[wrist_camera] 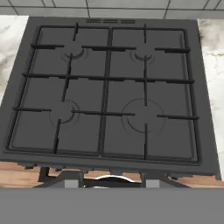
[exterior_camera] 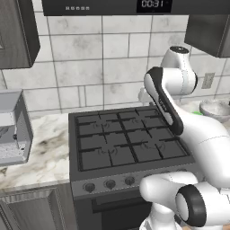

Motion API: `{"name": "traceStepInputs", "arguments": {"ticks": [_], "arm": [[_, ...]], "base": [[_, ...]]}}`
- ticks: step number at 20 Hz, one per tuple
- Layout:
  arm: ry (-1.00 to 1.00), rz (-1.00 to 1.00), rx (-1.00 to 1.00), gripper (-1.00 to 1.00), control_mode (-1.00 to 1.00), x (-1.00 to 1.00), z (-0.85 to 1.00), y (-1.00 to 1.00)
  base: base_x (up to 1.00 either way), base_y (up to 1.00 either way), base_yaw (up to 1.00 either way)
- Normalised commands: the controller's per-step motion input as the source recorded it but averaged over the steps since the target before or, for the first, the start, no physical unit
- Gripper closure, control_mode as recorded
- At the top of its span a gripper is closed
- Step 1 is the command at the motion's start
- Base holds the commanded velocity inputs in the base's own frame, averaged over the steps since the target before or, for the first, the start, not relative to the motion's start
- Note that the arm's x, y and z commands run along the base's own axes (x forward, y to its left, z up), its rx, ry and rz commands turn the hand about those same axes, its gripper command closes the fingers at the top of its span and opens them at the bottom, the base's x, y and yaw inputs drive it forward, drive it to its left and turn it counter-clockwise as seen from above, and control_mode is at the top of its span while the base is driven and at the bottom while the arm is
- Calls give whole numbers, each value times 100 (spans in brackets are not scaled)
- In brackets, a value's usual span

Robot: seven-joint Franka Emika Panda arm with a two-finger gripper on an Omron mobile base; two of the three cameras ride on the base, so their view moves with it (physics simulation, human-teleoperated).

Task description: Pick the cup and bowl from the counter and place them on the counter next to the sink.

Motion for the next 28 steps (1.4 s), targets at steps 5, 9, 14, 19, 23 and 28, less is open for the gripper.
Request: {"name": "traceStepInputs", "arguments": {"ticks": [5, 9, 14, 19, 23, 28], "arm": [[3, 0, 0, -100, -100, 1, -11, -45], [4, 0, 0, -100, -100, 4, -17, -63], [7, 0, -2, -100, -100, 8, -27, -61], [9, 0, -4, -100, -100, 24, -39, -43], [4, 0, -2, -100, -100, 14, -25, -21], [0, 0, 0, -100, -100, 25, -24, -30]], "base": [[0, 0, 0], [0, 0, 0], [0, 0, 0], [0, 0, 0], [0, 0, 0], [0, 0, 0]]}}
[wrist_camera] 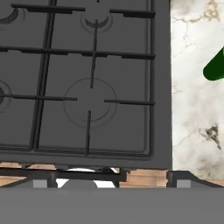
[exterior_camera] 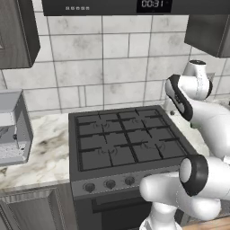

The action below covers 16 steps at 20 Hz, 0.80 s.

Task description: Pick the cup and bowl from the counter and place them on the counter next to the sink.

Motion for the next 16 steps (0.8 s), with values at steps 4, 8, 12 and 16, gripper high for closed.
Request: {"name": "traceStepInputs", "arguments": {"ticks": [4, 8, 12, 16], "arm": [[0, 0, 0, -100, -100, 30, -21, -42], [0, 0, 0, -100, -100, 30, -15, -40], [0, 0, 0, -100, -100, 28, -9, -37], [0, 0, 0, -100, -100, 27, -15, -43]], "base": [[0, 0, 0], [0, 0, 0], [0, 0, 0], [0, 0, 0]]}}
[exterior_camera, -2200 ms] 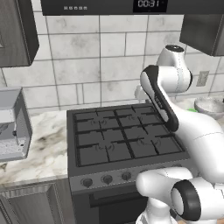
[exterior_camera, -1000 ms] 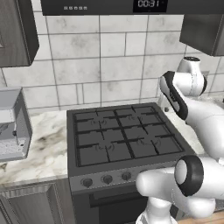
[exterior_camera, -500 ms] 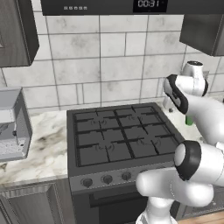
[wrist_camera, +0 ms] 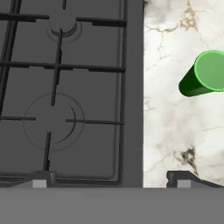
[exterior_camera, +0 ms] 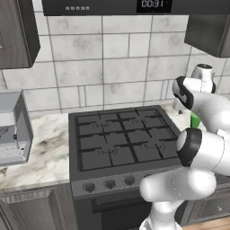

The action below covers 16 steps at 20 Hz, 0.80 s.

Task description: Pick the cup and bowl from the counter and place them on the counter next to the sink.

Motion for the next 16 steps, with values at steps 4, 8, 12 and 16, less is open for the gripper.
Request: {"name": "traceStepInputs", "arguments": {"ticks": [4, 8, 12, 16], "arm": [[0, 0, 0, -100, -100, 14, -19, -44], [0, -1, 0, -100, -100, 5, -30, -28], [-3, 0, 0, -100, -100, 34, -16, -15], [-7, 0, 0, -100, -100, 51, -10, -8]], "base": [[0, 0, 0], [0, 0, 0], [0, 0, 0], [0, 0, 0]]}}
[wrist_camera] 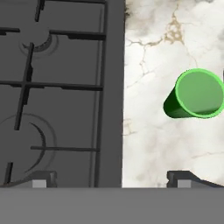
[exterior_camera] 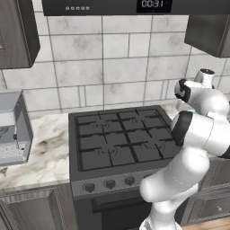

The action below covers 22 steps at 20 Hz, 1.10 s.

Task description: Pick the cup and bowl from the counter and place them on the counter next to the sink.

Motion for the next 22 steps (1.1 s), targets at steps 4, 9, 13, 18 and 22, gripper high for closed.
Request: {"name": "traceStepInputs", "arguments": {"ticks": [4, 9, 13, 18, 22], "arm": [[-2, 0, 0, -100, -100, 51, -15, -24], [0, 0, 0, -100, -100, 39, -4, -51], [0, 0, 0, -100, -100, 34, -1, -66], [0, 0, 0, -100, -100, 25, -2, -47], [0, 0, 1, -100, -100, 18, -3, -31]], "base": [[0, 0, 0], [0, 0, 0], [0, 0, 0], [0, 0, 0], [0, 0, 0]]}}
